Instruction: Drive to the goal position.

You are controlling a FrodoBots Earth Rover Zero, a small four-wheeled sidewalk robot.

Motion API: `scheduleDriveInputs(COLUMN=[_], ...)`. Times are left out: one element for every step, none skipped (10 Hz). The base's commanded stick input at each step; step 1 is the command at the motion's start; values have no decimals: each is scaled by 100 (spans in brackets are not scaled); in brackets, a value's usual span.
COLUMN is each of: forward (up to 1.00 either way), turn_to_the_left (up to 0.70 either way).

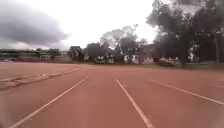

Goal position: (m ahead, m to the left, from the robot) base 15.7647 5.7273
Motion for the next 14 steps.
scheduleDriveInputs(forward=[45,45,45,45,45,45,45,45,45,45,45,45,45,45], turn_to_the_left=[0,0,0,0,0,0,0,0,0,0,0,0,0,0])
